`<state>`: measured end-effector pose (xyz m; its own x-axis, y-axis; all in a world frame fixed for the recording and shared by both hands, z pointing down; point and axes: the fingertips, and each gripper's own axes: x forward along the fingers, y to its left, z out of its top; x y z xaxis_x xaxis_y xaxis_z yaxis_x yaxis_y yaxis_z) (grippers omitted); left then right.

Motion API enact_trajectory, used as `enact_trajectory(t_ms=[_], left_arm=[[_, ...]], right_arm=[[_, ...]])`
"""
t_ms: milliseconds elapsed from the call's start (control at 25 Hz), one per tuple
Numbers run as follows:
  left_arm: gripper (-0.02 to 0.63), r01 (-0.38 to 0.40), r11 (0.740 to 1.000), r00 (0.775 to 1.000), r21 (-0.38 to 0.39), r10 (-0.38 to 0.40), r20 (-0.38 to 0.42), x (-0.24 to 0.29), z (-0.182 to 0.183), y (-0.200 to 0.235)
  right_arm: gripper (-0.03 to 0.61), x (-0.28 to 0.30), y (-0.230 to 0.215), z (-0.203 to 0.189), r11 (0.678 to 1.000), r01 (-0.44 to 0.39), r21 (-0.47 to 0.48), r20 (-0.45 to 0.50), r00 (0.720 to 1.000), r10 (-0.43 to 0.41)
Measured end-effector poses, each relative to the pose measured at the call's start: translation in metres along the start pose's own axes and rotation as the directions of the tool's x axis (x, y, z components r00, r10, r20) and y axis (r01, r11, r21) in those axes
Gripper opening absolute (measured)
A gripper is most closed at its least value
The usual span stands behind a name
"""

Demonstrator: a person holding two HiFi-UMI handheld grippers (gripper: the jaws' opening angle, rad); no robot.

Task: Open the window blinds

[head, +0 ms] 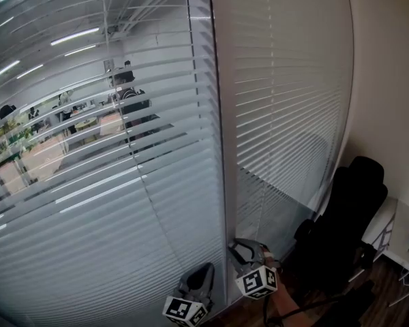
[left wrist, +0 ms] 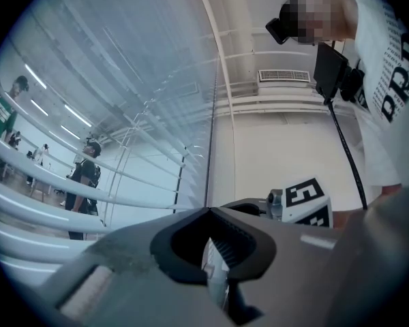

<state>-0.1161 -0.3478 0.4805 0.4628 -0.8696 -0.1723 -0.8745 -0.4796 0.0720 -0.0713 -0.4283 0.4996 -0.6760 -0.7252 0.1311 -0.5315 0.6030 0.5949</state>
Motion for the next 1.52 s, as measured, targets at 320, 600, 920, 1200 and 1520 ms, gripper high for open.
enact_trajectory(t_ms=[320, 600, 920, 1200, 1520], left_arm=[[-0.008, 0.014, 1.0, 1.0, -0.01, -0.014, 0.01, 0.004, 0.002, -0.006], [-0.008, 0.014, 1.0, 1.0, -0.007, -0.014, -0.007, 0.003, -0.001, -0.007], [-0.008, 0.012, 1.0, 1.0, -0.022, -0.011, 0.012, 0.004, 0.001, -0.007], [-0.008, 0.014, 1.0, 1.0, 0.005, -0.014, -0.004, 0.002, -0.003, -0.006], [-0.008, 0.011, 0.999, 1.0, -0.031, -0.01, 0.019, 0.005, 0.004, -0.009]], right_arm=[[0.133, -0.002, -0.005, 0.0, 0.936, -0.048, 0.349, 0.055, 0.998, 0.031], [0.132, -0.003, -0.006, 0.0, 0.924, -0.057, 0.378, 0.061, 0.997, 0.036], [0.132, -0.002, -0.006, 0.0, 0.909, -0.06, 0.413, 0.068, 0.997, 0.035], [0.132, -0.002, -0.006, 0.0, 0.908, -0.06, 0.415, 0.067, 0.997, 0.036], [0.132, -0.001, -0.007, -0.002, 0.908, -0.059, 0.415, 0.063, 0.997, 0.036]])
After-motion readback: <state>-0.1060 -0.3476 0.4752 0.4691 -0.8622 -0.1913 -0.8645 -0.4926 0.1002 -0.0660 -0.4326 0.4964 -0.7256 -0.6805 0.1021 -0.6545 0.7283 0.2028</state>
